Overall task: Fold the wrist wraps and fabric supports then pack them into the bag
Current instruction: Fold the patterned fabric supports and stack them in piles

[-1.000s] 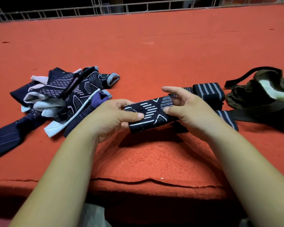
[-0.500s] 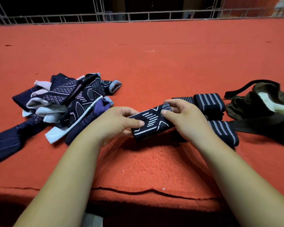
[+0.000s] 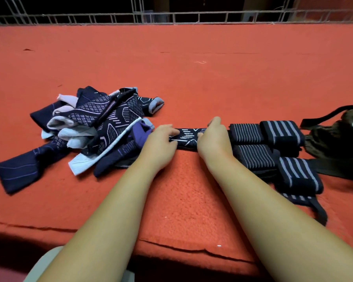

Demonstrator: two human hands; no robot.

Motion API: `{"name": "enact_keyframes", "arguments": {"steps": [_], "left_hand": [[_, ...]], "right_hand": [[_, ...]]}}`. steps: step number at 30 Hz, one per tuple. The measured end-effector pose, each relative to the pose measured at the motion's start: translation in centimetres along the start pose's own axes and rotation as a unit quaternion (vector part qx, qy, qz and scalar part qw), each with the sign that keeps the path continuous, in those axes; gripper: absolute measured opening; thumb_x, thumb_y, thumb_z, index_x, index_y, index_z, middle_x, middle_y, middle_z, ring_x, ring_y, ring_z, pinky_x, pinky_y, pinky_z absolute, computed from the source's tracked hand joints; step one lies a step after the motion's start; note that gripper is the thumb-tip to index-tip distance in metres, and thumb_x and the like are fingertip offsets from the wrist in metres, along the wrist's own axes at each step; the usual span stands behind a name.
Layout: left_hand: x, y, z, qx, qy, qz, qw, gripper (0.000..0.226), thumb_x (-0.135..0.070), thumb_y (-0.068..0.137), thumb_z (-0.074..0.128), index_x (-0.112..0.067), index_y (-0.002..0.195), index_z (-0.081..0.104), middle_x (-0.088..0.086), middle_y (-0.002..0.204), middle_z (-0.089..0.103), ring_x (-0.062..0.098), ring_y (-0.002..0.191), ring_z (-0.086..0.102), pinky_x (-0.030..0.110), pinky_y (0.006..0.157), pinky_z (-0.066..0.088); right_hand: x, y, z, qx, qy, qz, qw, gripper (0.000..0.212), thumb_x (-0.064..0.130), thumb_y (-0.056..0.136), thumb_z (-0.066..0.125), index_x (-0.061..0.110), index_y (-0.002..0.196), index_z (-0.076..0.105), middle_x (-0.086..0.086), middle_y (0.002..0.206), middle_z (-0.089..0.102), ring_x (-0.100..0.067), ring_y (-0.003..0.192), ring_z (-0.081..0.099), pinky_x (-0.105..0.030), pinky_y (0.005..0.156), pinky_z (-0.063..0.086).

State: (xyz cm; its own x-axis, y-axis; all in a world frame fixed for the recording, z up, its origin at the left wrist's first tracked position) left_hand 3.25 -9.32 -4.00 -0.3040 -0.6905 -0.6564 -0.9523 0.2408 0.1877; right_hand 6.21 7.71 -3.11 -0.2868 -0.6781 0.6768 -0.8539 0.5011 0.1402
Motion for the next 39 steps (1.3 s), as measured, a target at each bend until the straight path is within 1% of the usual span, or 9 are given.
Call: {"name": "enact_keyframes", "arguments": {"steps": [9,14,17,20,24,28,31,34,39], "left_hand": [[-0.5,-0.9,0.8,0.036,0.043,0.011,0.998,0.052,-0.003,0.1,0.055,-0.009,0.152,0.057,0.011,0.171,0.034,0.022,0.158,0.033,0.02,0.124,0.014],[-2.0,-2.2,-3.0,-0.15,0.022,0.051,0.987,0.039,0.004,0.089,0.059,-0.003,0.124,0.075,0.015,0.15,0.058,0.028,0.142,0.053,0.033,0.123,0.033],[-1.8,-3.4,-6.0,-0.252,0.095,0.074,0.96,0.037,0.003,0.083,0.061,-0.008,0.117,0.072,0.01,0.135,0.058,0.034,0.126,0.052,0.044,0.107,0.047],[-0.7,-4.4,-7.7,-0.272,0.214,0.012,0.938,0.036,-0.007,0.086,0.068,-0.013,0.121,0.066,0.011,0.13,0.055,0.039,0.12,0.048,0.051,0.097,0.046],[2.2,-5.2,-7.7,-0.195,0.28,-0.13,0.931,0.035,-0.015,0.089,0.069,-0.027,0.121,0.064,0.014,0.128,0.052,0.043,0.119,0.046,0.053,0.098,0.04],[1.5,-5.1,-7.8,-0.175,0.163,-0.048,0.97,0.027,-0.008,0.094,0.061,-0.026,0.111,0.072,0.008,0.113,0.055,0.035,0.107,0.058,0.043,0.084,0.046],[-1.6,-5.8,-8.1,-0.168,0.059,0.041,0.983,0.021,-0.009,0.096,0.067,-0.024,0.109,0.076,-0.003,0.105,0.055,0.013,0.096,0.051,0.023,0.08,0.032],[-4.2,-7.0,-8.4,-0.149,-0.052,0.075,0.985,0.016,-0.019,0.093,0.074,-0.032,0.102,0.077,-0.008,0.098,0.067,0.008,0.088,0.061,0.024,0.077,0.04],[-7.2,-8.1,-8.6,-0.026,-0.376,0.055,0.924,0.016,-0.014,0.096,0.076,-0.025,0.107,0.078,-0.001,0.105,0.079,0.014,0.088,0.071,0.033,0.08,0.055]], "right_hand": [[-0.8,-1.0,1.6,-0.041,-0.013,-0.023,0.999,0.028,0.029,0.106,0.061,0.01,0.124,0.051,-0.014,0.131,0.056,-0.04,0.124,0.051,-0.051,0.103,0.043],[-0.3,-3.0,0.6,0.025,-0.039,-0.055,0.997,0.046,0.034,0.1,0.061,0.01,0.137,0.05,-0.014,0.141,0.05,-0.04,0.131,0.047,-0.05,0.114,0.038],[-0.3,-5.0,-0.1,0.041,-0.036,-0.075,0.996,0.049,0.031,0.099,0.059,0.014,0.144,0.049,-0.011,0.146,0.047,-0.038,0.132,0.047,-0.048,0.115,0.038],[-0.4,-6.7,-0.7,0.049,-0.033,-0.089,0.994,0.048,0.029,0.1,0.058,0.015,0.146,0.05,-0.009,0.149,0.045,-0.038,0.132,0.047,-0.047,0.118,0.037],[-0.7,-8.1,-1.4,0.063,-0.033,-0.091,0.993,0.041,0.03,0.1,0.059,0.017,0.139,0.056,-0.008,0.145,0.046,-0.036,0.13,0.05,-0.047,0.117,0.039],[-0.7,-8.9,-2.4,0.06,0.001,-0.112,0.992,0.035,0.027,0.099,0.062,0.018,0.133,0.063,-0.006,0.139,0.051,-0.03,0.129,0.054,-0.042,0.118,0.038],[-0.5,-9.2,-3.5,0.055,0.051,-0.128,0.989,0.035,0.021,0.097,0.066,0.02,0.133,0.064,-0.001,0.132,0.057,-0.021,0.122,0.06,-0.034,0.113,0.041],[-0.3,-9.2,-4.7,0.052,0.114,-0.148,0.981,0.045,0.022,0.094,0.072,0.026,0.137,0.061,0.004,0.129,0.061,-0.015,0.11,0.067,-0.035,0.107,0.049],[-0.2,-9.3,-7.3,0.096,0.224,-0.149,0.958,0.08,0.038,0.093,0.079,0.052,0.158,0.035,0.009,0.149,0.05,-0.009,0.116,0.068,-0.032,0.106,0.052]]}}
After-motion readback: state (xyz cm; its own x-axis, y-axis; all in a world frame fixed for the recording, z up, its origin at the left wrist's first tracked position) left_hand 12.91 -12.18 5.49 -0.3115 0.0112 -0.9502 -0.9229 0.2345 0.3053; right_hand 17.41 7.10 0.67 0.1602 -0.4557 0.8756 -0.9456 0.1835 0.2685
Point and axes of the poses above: each hand's wrist, its own y-axis towards the middle knuckle, its own z-axis out of the palm, x = y × z, the point moved 5 cm from there along y, towards the middle knuckle
